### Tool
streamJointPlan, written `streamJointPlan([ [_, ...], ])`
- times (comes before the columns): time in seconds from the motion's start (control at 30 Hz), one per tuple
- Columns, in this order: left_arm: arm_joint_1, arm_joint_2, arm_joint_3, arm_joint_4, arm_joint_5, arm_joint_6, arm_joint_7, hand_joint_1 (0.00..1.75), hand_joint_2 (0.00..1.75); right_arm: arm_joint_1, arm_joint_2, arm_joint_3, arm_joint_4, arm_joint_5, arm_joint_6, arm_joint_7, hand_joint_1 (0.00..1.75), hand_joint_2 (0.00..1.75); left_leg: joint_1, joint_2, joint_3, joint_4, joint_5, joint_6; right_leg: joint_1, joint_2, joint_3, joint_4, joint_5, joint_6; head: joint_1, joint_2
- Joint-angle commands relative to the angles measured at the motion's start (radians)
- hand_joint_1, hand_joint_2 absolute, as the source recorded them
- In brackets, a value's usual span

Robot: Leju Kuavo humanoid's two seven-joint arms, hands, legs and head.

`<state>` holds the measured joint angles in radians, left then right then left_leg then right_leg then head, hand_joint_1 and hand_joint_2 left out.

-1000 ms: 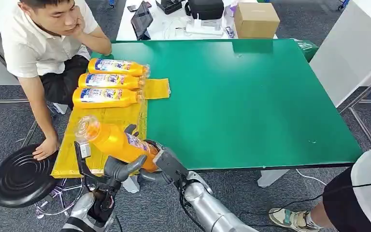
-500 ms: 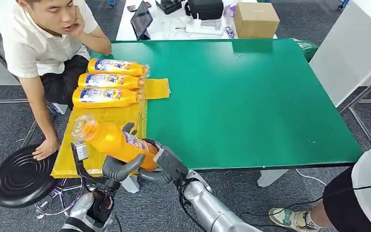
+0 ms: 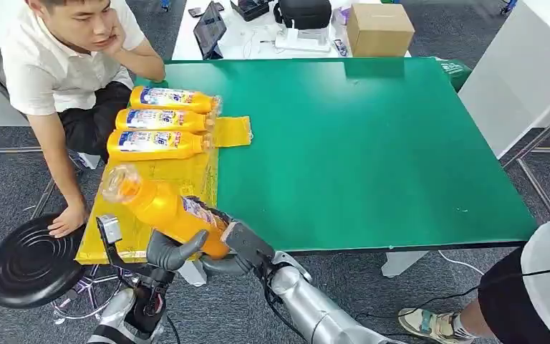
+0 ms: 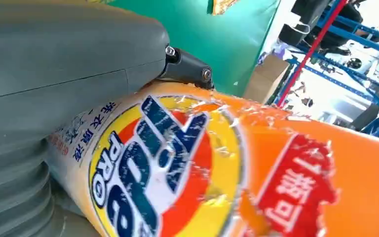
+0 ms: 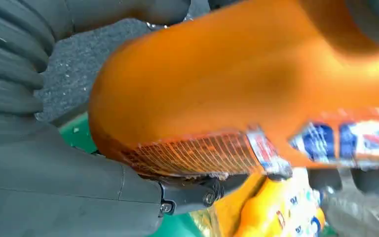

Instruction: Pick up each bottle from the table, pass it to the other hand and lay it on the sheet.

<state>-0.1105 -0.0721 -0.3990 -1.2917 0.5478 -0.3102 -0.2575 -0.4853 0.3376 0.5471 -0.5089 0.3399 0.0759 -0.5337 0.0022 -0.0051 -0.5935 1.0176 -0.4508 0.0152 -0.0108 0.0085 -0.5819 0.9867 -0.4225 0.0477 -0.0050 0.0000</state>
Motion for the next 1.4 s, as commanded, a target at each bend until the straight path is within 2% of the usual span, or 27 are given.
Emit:
streamJointPlan([
  [0.03, -0.079, -0.017, -0.002, 0.000, 0.016, -0.033, 0.008, 1.75, 1.75, -0.010, -0.005, 0.068, 0.120, -0.016, 0.071, 0.088, 0.00, 1.75, 0.001, -0.003, 0.000, 0.000, 0.000, -0.001, 0.001, -0.004, 0.002, 0.000, -0.001, -0.001, 0.000, 0.000],
  [0.1, -0.077, -0.018, 0.006, -0.004, 0.014, -0.030, 0.010, 1.75, 1.75, -0.012, -0.009, 0.079, 0.124, -0.008, 0.065, 0.100, 0.00, 1.75, 0.000, -0.003, 0.001, 0.000, 0.000, -0.001, 0.001, -0.004, 0.002, 0.000, -0.001, -0.001, 0.001, 0.000],
  [0.13, -0.077, -0.018, 0.008, -0.004, 0.014, -0.030, 0.010, 1.75, 1.75, -0.012, -0.010, 0.079, 0.124, -0.009, 0.066, 0.100, 0.00, 0.00, 0.001, -0.004, 0.001, 0.000, 0.000, -0.001, 0.001, -0.005, 0.003, 0.000, -0.001, -0.002, 0.000, 0.000],
  [0.4, -0.077, -0.017, 0.016, -0.005, 0.014, -0.028, 0.010, 1.75, 1.75, -0.012, -0.010, 0.078, 0.125, -0.012, 0.066, 0.106, 0.00, 0.00, 0.001, -0.003, 0.002, 0.000, 0.000, -0.001, 0.002, -0.005, 0.003, 0.000, -0.002, -0.002, 0.000, 0.000],
  [0.43, -0.076, -0.017, 0.024, -0.005, 0.007, -0.017, 0.006, 1.75, 1.75, -0.007, -0.012, 0.086, 0.114, 0.001, 0.037, 0.099, 0.00, 0.00, 0.001, -0.003, 0.001, 0.000, 0.000, -0.001, 0.001, -0.004, 0.002, 0.000, -0.001, -0.001, 0.000, 0.000],
  [0.53, -0.076, -0.010, 0.076, 0.004, -0.045, 0.090, 0.021, 1.75, 1.75, 0.026, -0.018, 0.100, 0.074, 0.036, -0.062, 0.059, 0.00, 0.00, 0.001, -0.003, 0.001, 0.000, 0.000, -0.001, 0.001, -0.004, 0.002, -0.001, -0.001, -0.001, 0.000, 0.000],
  [0.63, -0.091, 0.009, 0.080, 0.002, -0.092, 0.114, 0.011, 1.75, 1.75, 0.051, -0.038, 0.101, 0.054, 0.025, -0.045, -0.008, 0.00, 0.00, 0.001, -0.002, 0.001, -0.001, 0.000, -0.001, 0.001, -0.003, 0.002, -0.001, -0.001, -0.001, 0.000, 0.000],
  [0.7, -0.116, 0.028, 0.082, 0.015, -0.218, 0.210, -0.012, 1.75, 1.75, 0.061, -0.057, 0.095, 0.044, 0.031, -0.089, -0.023, 0.00, 0.00, 0.001, -0.003, 0.001, -0.001, 0.000, -0.001, 0.001, -0.004, 0.003, -0.001, -0.001, -0.002, 0.000, 0.000],
  [0.73, -0.135, 0.039, 0.086, 0.030, -0.274, 0.257, -0.006, 1.75, 1.75, 0.065, -0.065, 0.095, 0.035, 0.047, -0.135, -0.032, 0.00, 0.00, 0.001, -0.003, 0.000, 0.000, 0.001, -0.001, 0.001, -0.004, 0.002, 0.000, -0.001, -0.001, 0.000, 0.000],
  [0.8, -0.178, 0.062, 0.104, 0.071, -0.403, 0.349, -0.012, 1.75, 1.75, 0.080, -0.078, 0.056, 0.003, 0.021, -0.137, -0.046, 0.00, 0.00, 0.001, -0.005, 0.000, -0.001, 0.001, -0.001, 0.001, -0.005, 0.002, -0.001, -0.001, -0.001, 0.001, 0.000],
  [0.87, -0.231, 0.095, 0.109, 0.126, -0.618, 0.496, -0.007, 1.75, 1.75, 0.098, -0.096, 0.038, -0.050, 0.043, -0.224, -0.053, 0.00, 0.00, 0.001, -0.004, 0.001, -0.001, 0.001, -0.001, 0.001, -0.004, 0.003, -0.001, 0.000, -0.002, 0.002, 0.000],
  [1.1, -0.456, 0.120, 0.146, 0.338, -1.041, 0.647, 0.029, 1.75, 1.75, 0.130, -0.119, 0.018, -0.198, 0.187, -0.432, -0.024, 0.00, 0.00, 0.002, -0.005, -0.002, 0.001, 0.002, -0.001, 0.001, -0.004, 0.000, 0.001, 0.000, -0.001, 0.001, 0.000],
  [1.2, -0.520, 0.108, 0.155, 0.411, -1.105, 0.626, 0.048, 1.75, 1.75, 0.142, -0.114, 0.038, -0.238, 0.227, -0.444, -0.008, 0.00, 0.00, 0.002, -0.006, -0.001, 0.001, 0.001, -0.001, 0.002, -0.006, 0.002, 0.002, -0.001, -0.002, 0.000, 0.000],
  [1.27, -0.560, 0.117, 0.103, 0.471, -1.240, 0.653, 0.082, 1.75, 1.75, 0.152, -0.111, 0.054, -0.266, 0.234, -0.423, -0.007, 0.00, 0.00, 0.001, -0.005, -0.001, 0.000, 0.001, -0.001, 0.001, -0.004, 0.002, 0.001, -0.001, -0.001, 0.001, 0.000],
  [1.4, -0.649, 0.090, 0.045, 0.630, -1.384, 0.610, 0.150, 1.75, 1.75, 0.161, -0.106, 0.068, -0.297, 0.223, -0.379, -0.009, 0.00, 0.00, 0.002, -0.006, 0.000, 0.000, 0.001, -0.001, 0.002, -0.006, 0.003, 0.001, -0.001, -0.002, 0.000, 0.000],
])
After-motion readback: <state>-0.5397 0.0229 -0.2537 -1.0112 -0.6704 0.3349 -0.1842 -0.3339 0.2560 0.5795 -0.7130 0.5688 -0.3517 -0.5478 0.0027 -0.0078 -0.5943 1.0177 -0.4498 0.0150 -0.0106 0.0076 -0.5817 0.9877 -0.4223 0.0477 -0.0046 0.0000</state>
